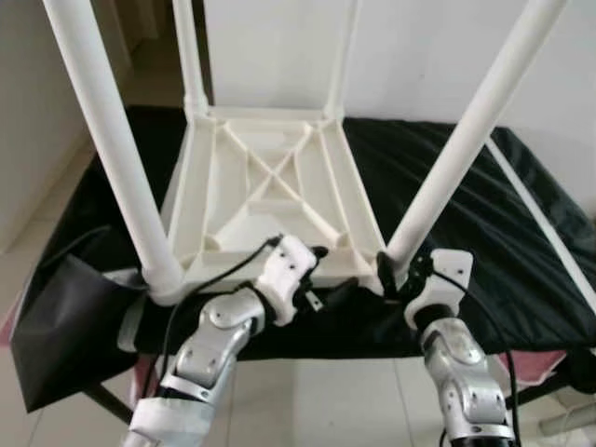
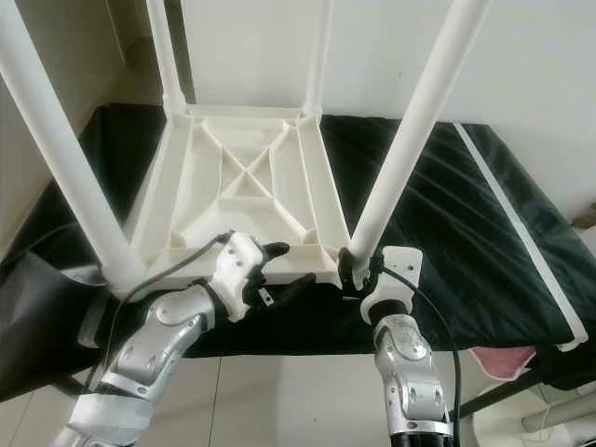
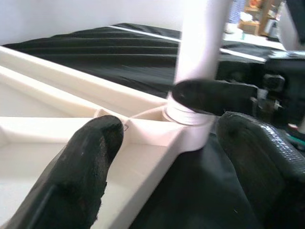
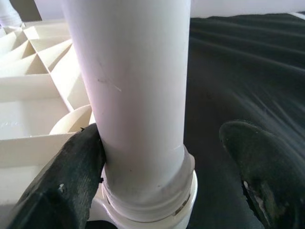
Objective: Building children table
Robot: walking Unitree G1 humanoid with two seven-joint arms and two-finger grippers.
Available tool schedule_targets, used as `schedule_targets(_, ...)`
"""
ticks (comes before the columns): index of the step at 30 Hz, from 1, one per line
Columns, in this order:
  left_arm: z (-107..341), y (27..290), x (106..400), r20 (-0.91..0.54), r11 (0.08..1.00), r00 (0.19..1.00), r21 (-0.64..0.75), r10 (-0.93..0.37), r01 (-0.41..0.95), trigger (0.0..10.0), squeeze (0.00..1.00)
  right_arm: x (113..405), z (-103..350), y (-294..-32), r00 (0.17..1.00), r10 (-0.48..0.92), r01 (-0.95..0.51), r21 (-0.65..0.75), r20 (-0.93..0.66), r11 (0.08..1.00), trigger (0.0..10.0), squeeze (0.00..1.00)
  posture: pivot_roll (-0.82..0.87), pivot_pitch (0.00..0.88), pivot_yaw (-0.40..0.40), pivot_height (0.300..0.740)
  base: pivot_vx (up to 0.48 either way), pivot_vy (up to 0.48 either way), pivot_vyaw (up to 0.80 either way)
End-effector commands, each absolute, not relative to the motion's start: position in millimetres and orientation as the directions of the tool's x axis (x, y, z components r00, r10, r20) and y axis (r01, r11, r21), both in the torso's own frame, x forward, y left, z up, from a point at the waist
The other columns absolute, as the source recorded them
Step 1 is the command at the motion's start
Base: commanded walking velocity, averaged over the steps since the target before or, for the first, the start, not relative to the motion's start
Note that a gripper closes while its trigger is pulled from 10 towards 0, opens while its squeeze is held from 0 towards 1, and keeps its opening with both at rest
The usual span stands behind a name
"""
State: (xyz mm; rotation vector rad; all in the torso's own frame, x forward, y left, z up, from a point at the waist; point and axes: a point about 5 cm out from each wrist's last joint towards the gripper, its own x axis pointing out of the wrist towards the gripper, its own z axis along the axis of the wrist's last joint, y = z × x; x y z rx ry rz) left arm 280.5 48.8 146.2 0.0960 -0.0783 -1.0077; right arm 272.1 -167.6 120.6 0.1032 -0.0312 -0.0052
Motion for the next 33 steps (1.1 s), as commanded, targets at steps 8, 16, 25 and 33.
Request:
schedule_targets(8,135.1,60.1,291.8,0.031,0.728,0.733,0.151,-0.680,0.669,10.0,0.00,263.3,111.1,-167.0,0.998,0.034,-0.041,0.139,0.053,0.989,10.0,0.00,-0.03,0.027,-0.045,0.740,0.000,0.000,0.00)
schedule_targets(16,136.2,54.1,277.5,0.045,0.620,0.623,0.167,-0.781,0.766,10.0,0.00,263.0,113.6,-174.2,0.988,0.131,-0.139,0.094,0.085,0.986,10.0,0.00,-0.04,0.019,-0.034,0.740,0.000,0.000,0.00)
schedule_targets(25,130.6,46.1,259.7,-0.048,0.417,0.427,0.140,-0.903,0.898,10.0,0.00,275.3,115.9,-193.5,0.961,0.271,-0.271,-0.006,0.064,0.963,10.0,0.00,-0.03,0.006,-0.033,0.740,0.000,0.000,0.00)
schedule_targets(33,131.1,36.7,253.7,-0.058,0.359,0.369,0.141,-0.927,0.923,10.0,0.00,291.6,122.5,-193.7,0.909,0.415,-0.411,-0.092,0.031,0.907,10.0,0.00,-0.03,0.000,-0.031,0.740,0.000,0.000,0.00)
